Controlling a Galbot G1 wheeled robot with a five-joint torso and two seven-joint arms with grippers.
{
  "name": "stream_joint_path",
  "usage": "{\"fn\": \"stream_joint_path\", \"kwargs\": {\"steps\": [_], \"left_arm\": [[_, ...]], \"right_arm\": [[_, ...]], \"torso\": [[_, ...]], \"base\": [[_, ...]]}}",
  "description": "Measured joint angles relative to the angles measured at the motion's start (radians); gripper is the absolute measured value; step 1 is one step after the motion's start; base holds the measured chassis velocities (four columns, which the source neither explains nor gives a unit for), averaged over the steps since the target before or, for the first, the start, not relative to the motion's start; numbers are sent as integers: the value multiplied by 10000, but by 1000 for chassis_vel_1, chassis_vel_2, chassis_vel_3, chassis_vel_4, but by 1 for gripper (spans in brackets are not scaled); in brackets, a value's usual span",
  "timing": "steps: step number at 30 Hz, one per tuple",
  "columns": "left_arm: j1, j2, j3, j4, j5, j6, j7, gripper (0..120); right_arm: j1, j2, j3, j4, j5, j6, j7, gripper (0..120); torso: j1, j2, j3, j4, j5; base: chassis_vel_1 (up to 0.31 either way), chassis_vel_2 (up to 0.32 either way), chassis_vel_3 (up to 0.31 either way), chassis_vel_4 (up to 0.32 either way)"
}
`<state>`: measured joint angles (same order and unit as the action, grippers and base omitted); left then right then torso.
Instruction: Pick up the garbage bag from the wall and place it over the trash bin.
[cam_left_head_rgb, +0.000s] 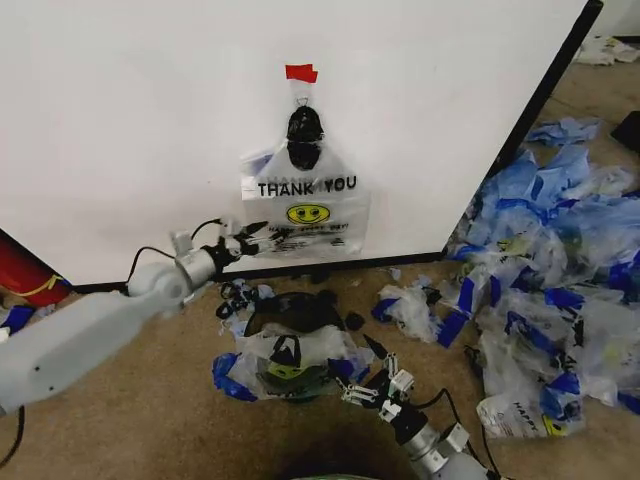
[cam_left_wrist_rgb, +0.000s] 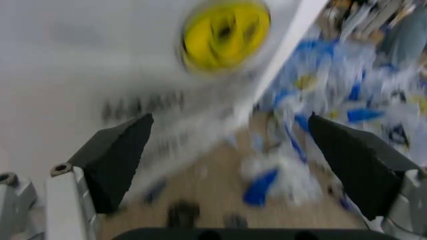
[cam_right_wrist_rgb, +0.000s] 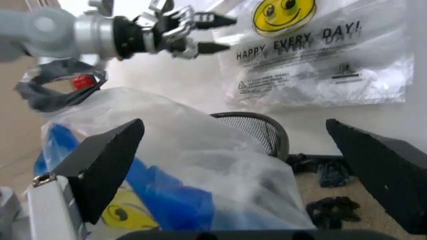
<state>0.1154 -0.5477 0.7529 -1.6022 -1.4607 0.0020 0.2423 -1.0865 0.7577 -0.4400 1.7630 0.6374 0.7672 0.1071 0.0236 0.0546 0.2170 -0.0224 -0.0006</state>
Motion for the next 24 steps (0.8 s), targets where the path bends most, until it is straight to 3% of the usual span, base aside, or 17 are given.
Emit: {"fn": "stream_joint_path", "kwargs": {"steps": [2,7,14,20,24], "left_arm": [[-278,138,415,-251,-248,155,-327,93],[-1193,339,1692,-1336,-1750,1495,-2027,94],[-1849,-21,2198,-1748,-3276,2455,-3241,94],[-2441,436,2910,-1929,-2991,2922,-3354,94],[-2393,988,3234,-1846,-1055,2834,-2311,94]], "right_arm": [[24,15,5,-21,10,-1,8,100],[193,169,-189,-87,19,-36,64,100],[234,127,-214,102,3,-81,227,100],[-50,19,184,276,-9,-85,232,100],[-183,35,371,344,-41,-84,209,100]], "torso": [[0,0,0,-2,-3],[0,0,0,-12,-4],[0,0,0,-16,-6],[0,0,-1,-11,-6],[-1,0,-1,-11,-9]], "base": [[0,0,0,0],[0,0,0,0],[0,0,0,0],[0,0,0,0],[0,0,0,0]]}}
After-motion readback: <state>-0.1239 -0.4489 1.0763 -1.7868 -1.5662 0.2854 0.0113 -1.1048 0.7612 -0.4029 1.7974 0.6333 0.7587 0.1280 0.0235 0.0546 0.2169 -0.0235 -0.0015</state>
